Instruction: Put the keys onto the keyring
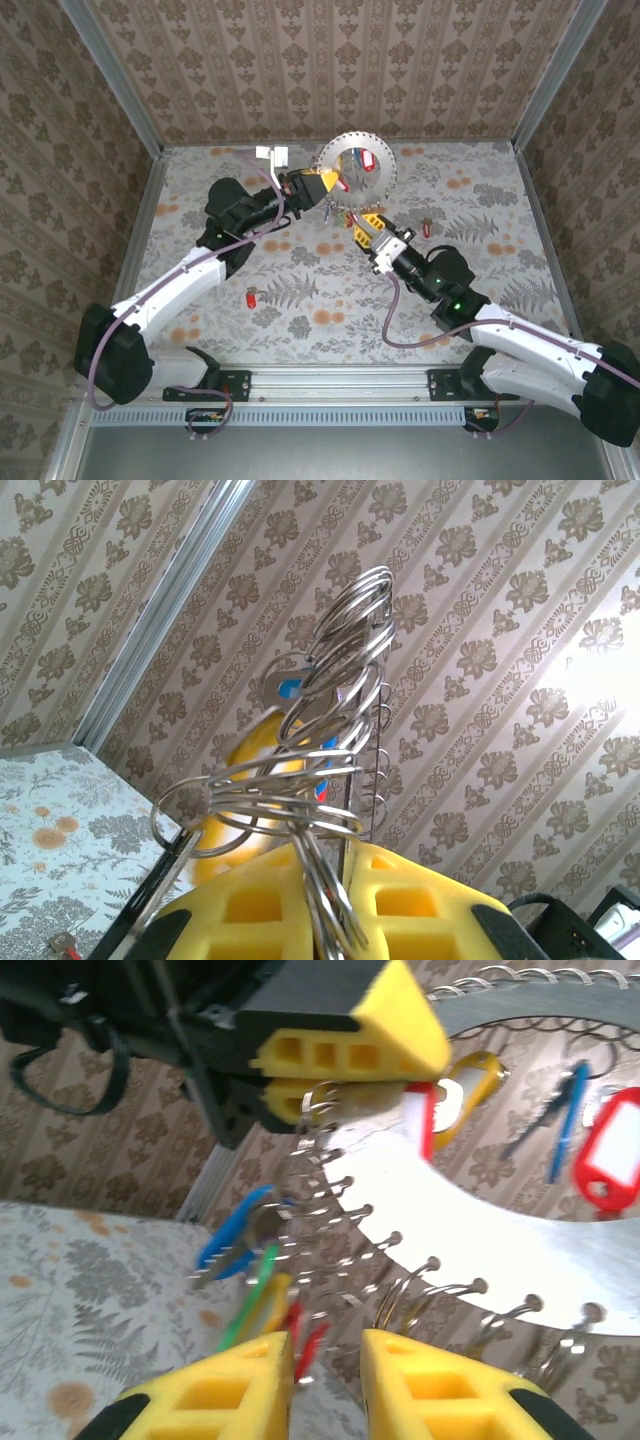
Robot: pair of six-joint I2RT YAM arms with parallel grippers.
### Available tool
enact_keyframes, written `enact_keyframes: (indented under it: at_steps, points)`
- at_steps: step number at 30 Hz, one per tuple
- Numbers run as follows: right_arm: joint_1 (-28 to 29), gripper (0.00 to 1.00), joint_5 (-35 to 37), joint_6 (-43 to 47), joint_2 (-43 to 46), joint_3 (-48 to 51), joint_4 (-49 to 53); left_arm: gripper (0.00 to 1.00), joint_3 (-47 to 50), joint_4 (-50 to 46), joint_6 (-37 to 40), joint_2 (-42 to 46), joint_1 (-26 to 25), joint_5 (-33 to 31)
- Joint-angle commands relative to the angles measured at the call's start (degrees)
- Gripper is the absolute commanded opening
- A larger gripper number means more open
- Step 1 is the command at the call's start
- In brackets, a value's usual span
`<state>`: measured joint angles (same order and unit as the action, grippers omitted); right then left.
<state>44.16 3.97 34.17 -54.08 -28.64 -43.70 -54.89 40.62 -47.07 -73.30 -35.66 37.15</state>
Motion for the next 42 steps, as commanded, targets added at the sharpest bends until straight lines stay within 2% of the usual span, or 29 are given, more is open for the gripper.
enact_keyframes:
  at_steps: [1, 13, 19, 20, 24, 32, 38, 42]
  points:
    - [0.3, 0.26, 3.6, -0.4, 0.4, 0.7, -6.1, 0.0, -2.9, -0.3, 3.8, 2.8, -0.4, 0.1]
    - [0.2, 0.27, 1.0, -2.3, 4.6, 2.7, 0.4, 0.0, -2.5, -1.0, 4.4, 3.9, -0.6, 0.1]
    - [0.2, 0.19, -1.8, -2.8, 4.3, 1.2, 1.0, 0.0, -2.5, -1.2, 4.4, 3.9, -0.7, 0.1]
    - [0.2, 0.19, -2.7, -2.9, 4.0, 0.8, 0.9, 0.0, -2.4, -1.3, 4.4, 3.9, -0.7, -1.7]
    - [0.3, 0.19, -5.0, -3.3, 2.6, -0.4, 0.8, 0.0, -2.3, -1.4, 4.3, 3.9, -0.9, -2.1]
    - [0.4, 0.19, -4.1, -3.9, 1.0, -0.9, -1.2, 0.0, -2.3, -2.2, 4.6, 4.2, -1.0, -2.6]
    - [0.4, 0.22, -0.4, -3.1, 0.9, -0.5, -2.5, 0.0, -2.3, -2.4, 4.7, 4.3, -1.0, -2.6]
    - [0.4, 0.23, -1.6, -3.1, 2.1, -0.3, -1.3, 0.0, -2.3, -2.6, 4.9, 4.3, -1.1, -2.8]
